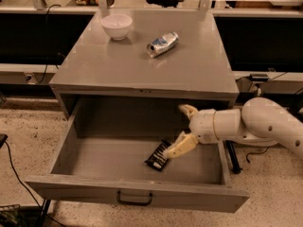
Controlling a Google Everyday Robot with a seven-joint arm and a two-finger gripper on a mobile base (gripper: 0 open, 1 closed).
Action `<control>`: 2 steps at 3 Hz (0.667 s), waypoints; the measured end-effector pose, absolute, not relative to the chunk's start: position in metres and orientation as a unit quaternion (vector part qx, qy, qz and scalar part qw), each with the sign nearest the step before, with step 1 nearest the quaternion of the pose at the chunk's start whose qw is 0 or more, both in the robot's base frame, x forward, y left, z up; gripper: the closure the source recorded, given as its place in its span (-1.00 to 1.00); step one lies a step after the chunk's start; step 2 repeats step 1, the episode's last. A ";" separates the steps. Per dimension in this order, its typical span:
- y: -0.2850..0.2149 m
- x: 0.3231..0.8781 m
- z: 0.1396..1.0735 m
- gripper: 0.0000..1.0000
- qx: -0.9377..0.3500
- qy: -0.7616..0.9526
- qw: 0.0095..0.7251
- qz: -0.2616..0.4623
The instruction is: Place rxbar chocolate into top drawer
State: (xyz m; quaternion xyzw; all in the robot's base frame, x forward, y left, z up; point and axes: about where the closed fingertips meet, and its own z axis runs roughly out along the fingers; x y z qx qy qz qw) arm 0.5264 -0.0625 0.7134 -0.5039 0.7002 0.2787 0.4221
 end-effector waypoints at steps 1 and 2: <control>-0.091 0.541 0.786 -1.00 -0.469 0.701 0.456 0.284; -0.091 0.541 0.786 -1.00 -0.469 0.701 0.456 0.284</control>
Offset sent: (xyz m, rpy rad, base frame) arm 0.0000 0.0000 0.0000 0.0000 0.0000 0.0000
